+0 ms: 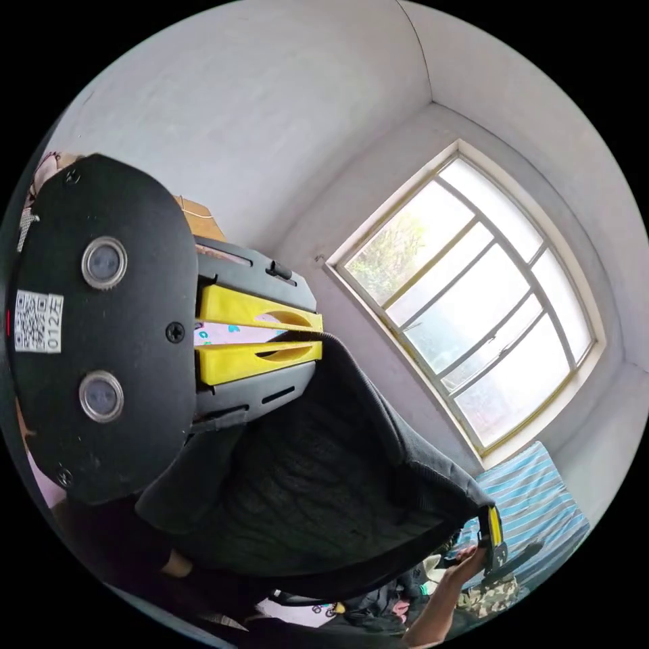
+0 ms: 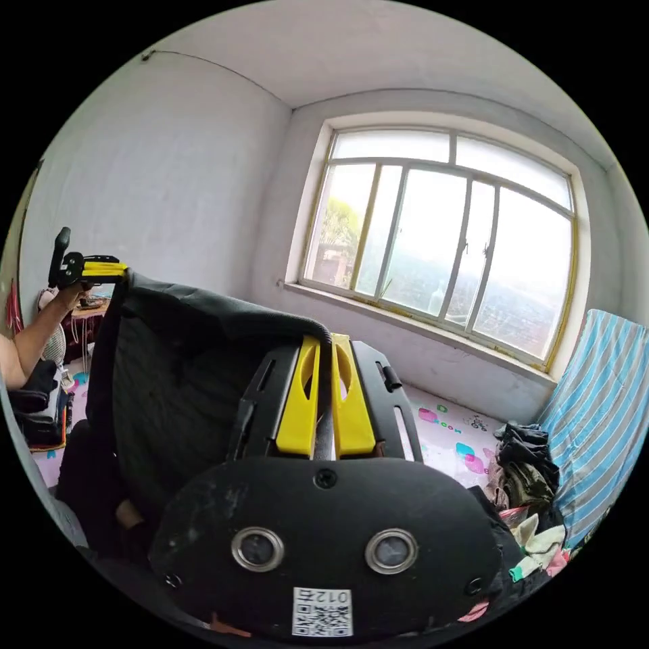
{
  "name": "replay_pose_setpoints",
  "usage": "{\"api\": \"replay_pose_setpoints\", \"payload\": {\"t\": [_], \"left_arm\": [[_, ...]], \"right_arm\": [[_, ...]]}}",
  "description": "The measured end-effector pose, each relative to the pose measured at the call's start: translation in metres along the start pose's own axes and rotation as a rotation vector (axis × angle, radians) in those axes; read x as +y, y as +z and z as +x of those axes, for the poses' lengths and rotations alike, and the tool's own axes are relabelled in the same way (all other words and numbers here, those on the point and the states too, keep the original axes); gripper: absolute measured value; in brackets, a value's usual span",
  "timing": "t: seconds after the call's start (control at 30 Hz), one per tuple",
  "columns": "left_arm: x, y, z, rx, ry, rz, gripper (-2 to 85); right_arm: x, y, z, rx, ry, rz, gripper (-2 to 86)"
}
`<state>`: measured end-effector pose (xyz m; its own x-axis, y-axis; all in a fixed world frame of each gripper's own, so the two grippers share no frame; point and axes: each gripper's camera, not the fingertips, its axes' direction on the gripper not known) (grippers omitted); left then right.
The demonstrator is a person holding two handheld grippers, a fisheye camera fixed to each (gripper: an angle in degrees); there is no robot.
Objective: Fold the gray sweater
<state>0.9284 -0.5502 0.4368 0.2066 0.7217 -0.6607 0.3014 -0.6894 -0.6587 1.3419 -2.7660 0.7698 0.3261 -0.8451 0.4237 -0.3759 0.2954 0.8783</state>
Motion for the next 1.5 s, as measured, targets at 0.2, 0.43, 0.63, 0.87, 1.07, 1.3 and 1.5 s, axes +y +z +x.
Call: {"api": "replay_pose_setpoints", "payload": {"t": [0.2,0.43,0.63,0.87,1.07,1.3,1.5], "left_arm": [[-0.046,0.308,-0.107,0.112,-0.306,-0.453,1.2],[0.055,0.44,-0.116,0.238,-0.423,-0.561,0.8],[0.224,0.497,0.03,0.611,-0.28,-0.769,0.8],[0.357,0.524,0.118,0.79,-0.377,-1.025,2.4],[0.402,0.554,0.103,0.823,-0.516,-1.084,2.7],[0.411,0.572,0.097,0.719,-0.44,-1.115,2.0],[0.427,0.583,0.083,0.724,-0.357,-1.131,0.4]], "right_arm": [[-0.132,0.216,0.097,-0.052,0.224,-0.424,6.5],[-0.127,0.269,0.166,-0.099,0.24,-0.603,5.9],[0.008,0.267,0.205,-0.297,0.496,-0.999,7.5],[0.024,0.243,0.243,-0.437,0.765,-1.129,8.4],[-0.045,0.256,0.262,-0.468,0.718,-1.187,8.1],[-0.131,0.26,0.295,-0.421,0.664,-1.204,3.3],[-0.189,0.257,0.327,-0.421,0.686,-1.222,-0.3]]}}
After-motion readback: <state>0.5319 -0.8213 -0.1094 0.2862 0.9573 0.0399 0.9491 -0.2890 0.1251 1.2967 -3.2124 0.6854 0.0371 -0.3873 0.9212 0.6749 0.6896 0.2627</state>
